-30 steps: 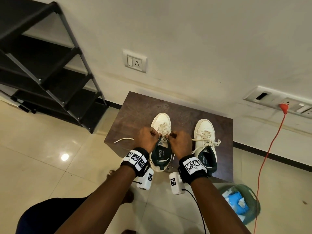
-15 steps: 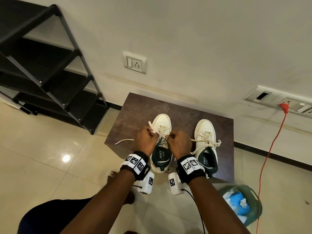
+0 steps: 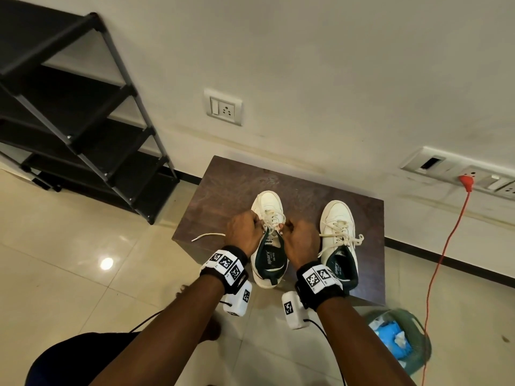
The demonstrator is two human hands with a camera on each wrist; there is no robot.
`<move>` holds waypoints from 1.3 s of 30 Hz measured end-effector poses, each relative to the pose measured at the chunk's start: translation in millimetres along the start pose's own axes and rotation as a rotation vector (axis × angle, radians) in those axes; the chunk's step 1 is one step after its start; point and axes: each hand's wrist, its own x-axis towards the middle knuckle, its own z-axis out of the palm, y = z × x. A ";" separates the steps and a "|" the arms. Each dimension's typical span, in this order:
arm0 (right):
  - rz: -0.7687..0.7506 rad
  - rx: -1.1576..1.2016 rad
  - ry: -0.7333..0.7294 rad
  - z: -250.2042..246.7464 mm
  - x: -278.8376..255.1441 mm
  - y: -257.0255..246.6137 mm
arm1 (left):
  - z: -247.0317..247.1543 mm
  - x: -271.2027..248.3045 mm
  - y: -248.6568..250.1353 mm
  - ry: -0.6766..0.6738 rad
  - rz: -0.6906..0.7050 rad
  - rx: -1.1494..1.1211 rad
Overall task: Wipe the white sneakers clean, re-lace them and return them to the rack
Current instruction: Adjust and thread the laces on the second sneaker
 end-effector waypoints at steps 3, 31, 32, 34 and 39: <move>-0.005 0.006 -0.010 1.3 3.0 0.5 | -0.1 1.6 0.1 -0.001 -0.010 -0.056; -0.008 0.326 -0.044 -12.7 0.6 8.3 | 15.0 -12.2 -10.5 -0.044 0.142 0.328; -0.005 0.390 -0.032 -13.9 1.8 7.2 | 14.9 -12.2 -11.6 -0.067 0.147 0.344; 0.003 0.454 0.022 -14.7 3.9 6.8 | 14.2 -13.1 -12.7 -0.077 0.151 0.331; 0.082 0.313 -0.028 -7.5 2.3 8.3 | 5.7 -17.4 -24.0 -0.088 0.106 -0.188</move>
